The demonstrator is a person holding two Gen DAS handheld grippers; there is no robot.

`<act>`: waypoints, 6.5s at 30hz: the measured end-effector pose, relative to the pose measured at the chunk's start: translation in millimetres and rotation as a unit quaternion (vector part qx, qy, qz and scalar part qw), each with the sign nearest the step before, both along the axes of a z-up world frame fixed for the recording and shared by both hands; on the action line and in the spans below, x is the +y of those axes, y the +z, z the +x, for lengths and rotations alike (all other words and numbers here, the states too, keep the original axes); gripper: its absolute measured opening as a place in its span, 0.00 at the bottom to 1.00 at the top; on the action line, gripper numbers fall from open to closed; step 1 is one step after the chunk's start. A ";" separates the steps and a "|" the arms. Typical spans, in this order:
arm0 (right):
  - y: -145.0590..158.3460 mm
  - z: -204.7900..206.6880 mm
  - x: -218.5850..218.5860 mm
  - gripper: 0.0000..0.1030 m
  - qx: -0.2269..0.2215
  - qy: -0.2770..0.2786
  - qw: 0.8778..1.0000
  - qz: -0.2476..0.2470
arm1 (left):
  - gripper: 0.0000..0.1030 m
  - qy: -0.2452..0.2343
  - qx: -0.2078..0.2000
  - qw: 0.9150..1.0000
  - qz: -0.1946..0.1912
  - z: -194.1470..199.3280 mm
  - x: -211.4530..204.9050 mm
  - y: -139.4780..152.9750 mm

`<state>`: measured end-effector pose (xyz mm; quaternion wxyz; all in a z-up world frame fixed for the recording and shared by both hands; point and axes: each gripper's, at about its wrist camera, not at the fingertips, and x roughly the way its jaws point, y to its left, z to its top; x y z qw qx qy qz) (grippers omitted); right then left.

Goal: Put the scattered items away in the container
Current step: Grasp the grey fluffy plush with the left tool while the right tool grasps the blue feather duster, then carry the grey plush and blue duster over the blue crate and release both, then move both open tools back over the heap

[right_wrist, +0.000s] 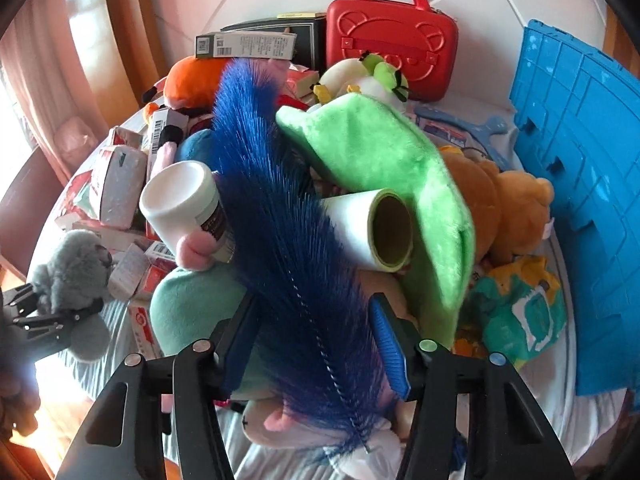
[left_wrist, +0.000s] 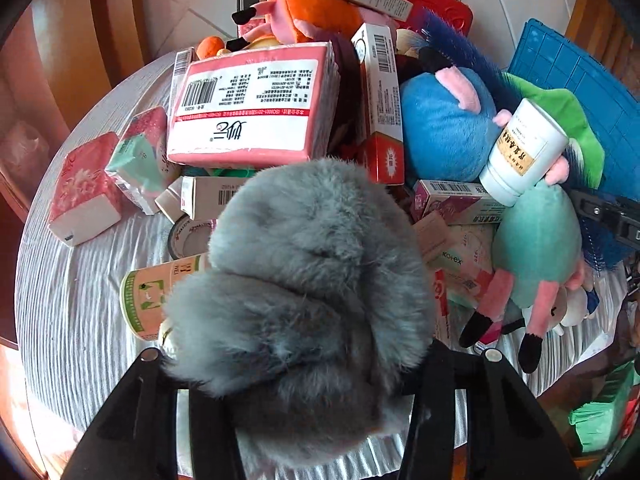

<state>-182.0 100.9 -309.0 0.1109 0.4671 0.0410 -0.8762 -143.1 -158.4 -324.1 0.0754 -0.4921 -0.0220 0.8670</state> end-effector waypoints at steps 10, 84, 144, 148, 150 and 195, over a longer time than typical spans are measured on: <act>-11.8 -27.1 -15.8 0.19 -0.017 0.024 0.999 -0.023 | 0.45 0.002 0.012 1.000 0.000 -4.7 -13.8 -1.8; 319.3 30.9 344.1 0.15 0.206 -0.138 0.964 -0.096 | 0.45 -0.214 0.246 0.944 0.054 -95.0 381.7 338.3; 291.8 -17.2 469.6 0.99 0.226 -0.213 0.946 -0.091 | 1.00 -0.257 0.196 0.945 0.041 -149.4 535.6 295.6; 296.2 -13.5 444.5 0.99 0.235 -0.188 0.949 -0.097 | 1.00 -0.238 0.197 0.951 0.033 -137.2 504.6 290.7; 297.4 -12.1 428.8 0.99 0.238 -0.174 0.950 -0.098 | 1.00 -0.226 0.198 0.953 0.029 -130.6 485.8 287.4; 121.2 -20.3 -14.7 1.00 0.059 0.063 0.995 -0.039 | 1.00 0.015 0.028 0.998 -0.049 -90.4 -17.7 105.8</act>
